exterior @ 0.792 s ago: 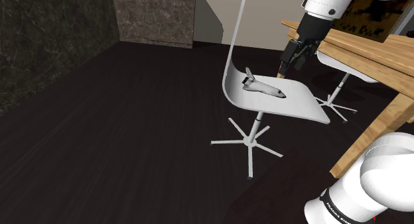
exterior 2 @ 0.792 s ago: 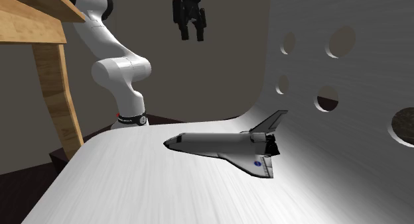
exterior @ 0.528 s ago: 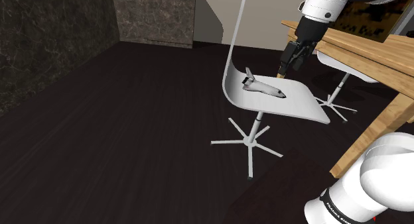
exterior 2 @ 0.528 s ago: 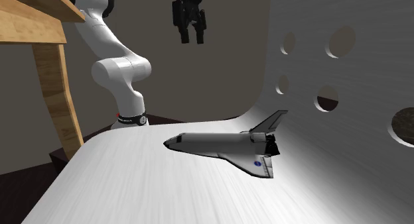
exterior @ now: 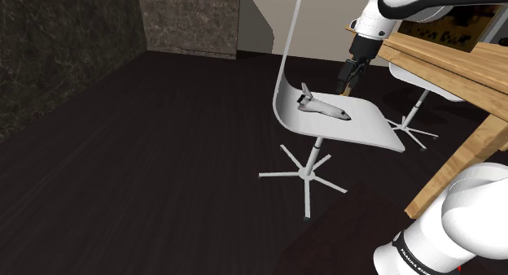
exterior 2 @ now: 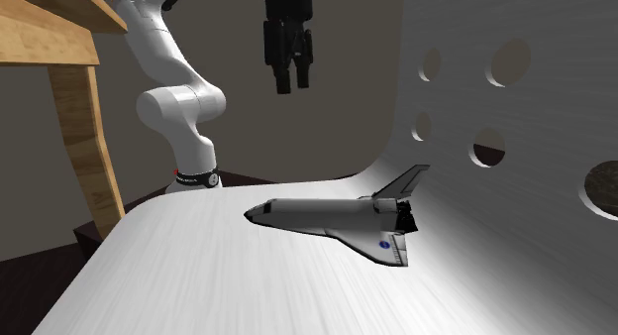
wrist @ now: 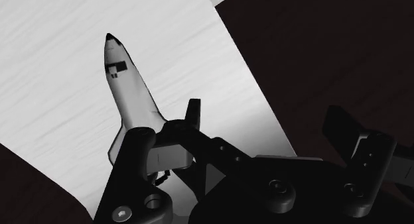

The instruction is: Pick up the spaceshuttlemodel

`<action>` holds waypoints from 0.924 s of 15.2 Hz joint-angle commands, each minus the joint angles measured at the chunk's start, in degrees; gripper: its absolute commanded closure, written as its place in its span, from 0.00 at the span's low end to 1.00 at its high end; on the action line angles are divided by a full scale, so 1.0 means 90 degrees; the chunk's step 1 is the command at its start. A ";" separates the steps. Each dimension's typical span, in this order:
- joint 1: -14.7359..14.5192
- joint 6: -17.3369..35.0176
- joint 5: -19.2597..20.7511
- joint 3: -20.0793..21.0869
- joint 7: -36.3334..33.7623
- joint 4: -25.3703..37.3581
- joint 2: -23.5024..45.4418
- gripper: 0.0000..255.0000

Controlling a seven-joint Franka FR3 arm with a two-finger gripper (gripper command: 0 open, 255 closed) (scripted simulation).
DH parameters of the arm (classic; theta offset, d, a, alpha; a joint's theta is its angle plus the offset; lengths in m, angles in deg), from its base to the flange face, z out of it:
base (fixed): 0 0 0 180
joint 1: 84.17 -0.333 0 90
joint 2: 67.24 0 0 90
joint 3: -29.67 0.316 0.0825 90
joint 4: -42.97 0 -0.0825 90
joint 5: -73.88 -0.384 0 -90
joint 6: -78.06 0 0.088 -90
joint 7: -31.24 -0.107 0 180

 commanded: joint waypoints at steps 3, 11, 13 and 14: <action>-0.0033 0.0222 -0.0052 -0.0492 0.0892 0.0534 0.0954 0.00; 0.0030 0.0379 -0.0600 -0.1197 0.2689 0.1983 0.3098 0.00; 0.0111 0.0335 -0.0802 -0.1284 0.3123 0.2449 0.3682 0.00; 0.0166 0.0299 -0.0905 -0.1311 0.3331 0.2699 0.3979 0.00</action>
